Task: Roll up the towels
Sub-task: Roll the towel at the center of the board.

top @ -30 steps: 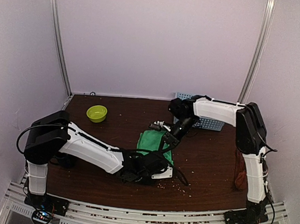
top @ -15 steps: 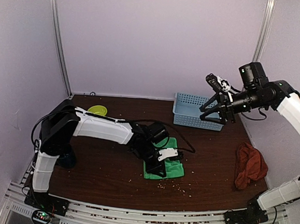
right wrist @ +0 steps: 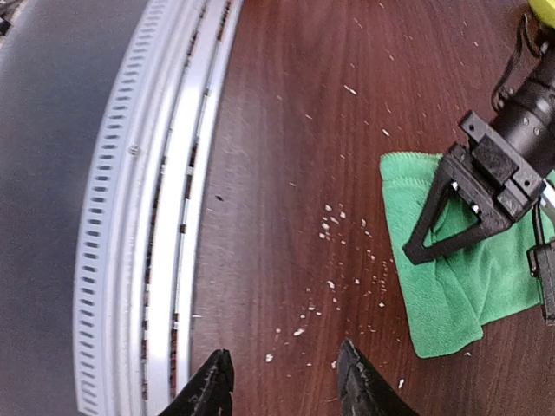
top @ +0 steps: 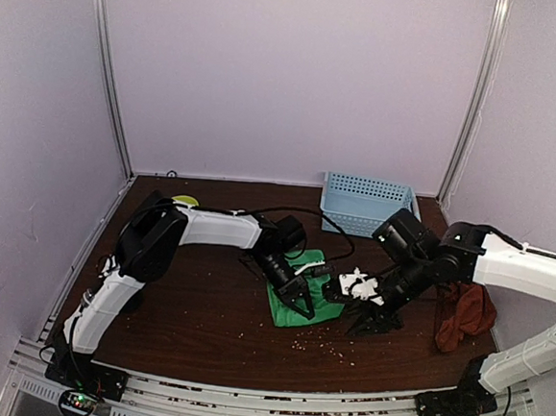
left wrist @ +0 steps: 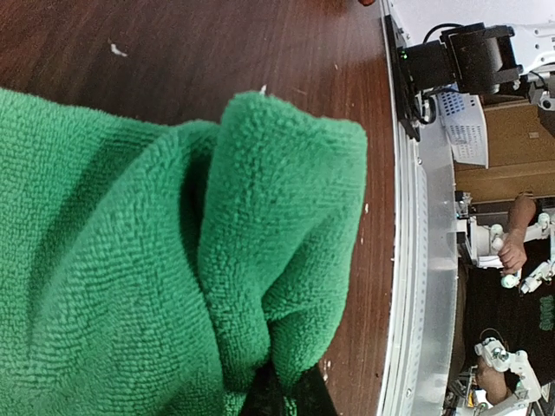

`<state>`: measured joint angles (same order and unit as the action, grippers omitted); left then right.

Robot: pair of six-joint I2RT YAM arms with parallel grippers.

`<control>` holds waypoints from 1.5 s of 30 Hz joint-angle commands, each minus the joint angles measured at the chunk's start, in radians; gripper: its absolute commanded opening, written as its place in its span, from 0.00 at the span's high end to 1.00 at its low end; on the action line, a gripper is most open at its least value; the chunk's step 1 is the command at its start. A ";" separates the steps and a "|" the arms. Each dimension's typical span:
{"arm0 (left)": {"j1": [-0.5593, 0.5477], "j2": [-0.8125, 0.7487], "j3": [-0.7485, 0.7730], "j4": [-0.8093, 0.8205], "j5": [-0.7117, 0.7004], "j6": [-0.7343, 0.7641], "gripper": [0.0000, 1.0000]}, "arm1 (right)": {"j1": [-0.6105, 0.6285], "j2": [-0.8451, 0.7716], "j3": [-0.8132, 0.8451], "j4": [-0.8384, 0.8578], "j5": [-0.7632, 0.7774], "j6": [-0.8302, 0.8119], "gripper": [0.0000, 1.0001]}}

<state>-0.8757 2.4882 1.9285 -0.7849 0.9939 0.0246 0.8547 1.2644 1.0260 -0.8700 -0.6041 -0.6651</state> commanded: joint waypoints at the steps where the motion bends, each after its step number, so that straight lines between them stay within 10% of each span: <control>1: -0.001 0.048 -0.042 -0.033 0.004 -0.012 1.00 | 0.049 0.024 -0.092 0.323 0.302 0.044 0.53; 17: 0.017 0.062 -0.071 -0.033 0.028 -0.005 1.00 | 0.078 0.316 -0.213 0.693 0.505 -0.174 0.46; 26: 0.068 -0.018 -0.108 0.018 -0.039 -0.032 0.77 | 0.079 0.475 -0.092 0.569 0.413 -0.183 0.92; 34: 0.158 -0.651 -0.505 0.312 -0.633 -0.156 0.37 | 0.073 0.499 0.083 0.126 0.157 -0.100 0.97; 41: 0.104 -1.082 -0.856 0.494 -0.865 -0.108 0.41 | 0.013 0.693 0.282 -0.199 -0.165 -0.048 0.94; 45: -0.191 -1.236 -0.941 0.541 -1.188 0.087 0.45 | -0.058 0.844 0.386 -0.314 -0.246 -0.066 0.95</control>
<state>-0.8219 1.3365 1.0733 -0.3592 0.1509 -0.0677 0.8635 1.9919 1.3403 -0.9676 -0.6952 -0.7368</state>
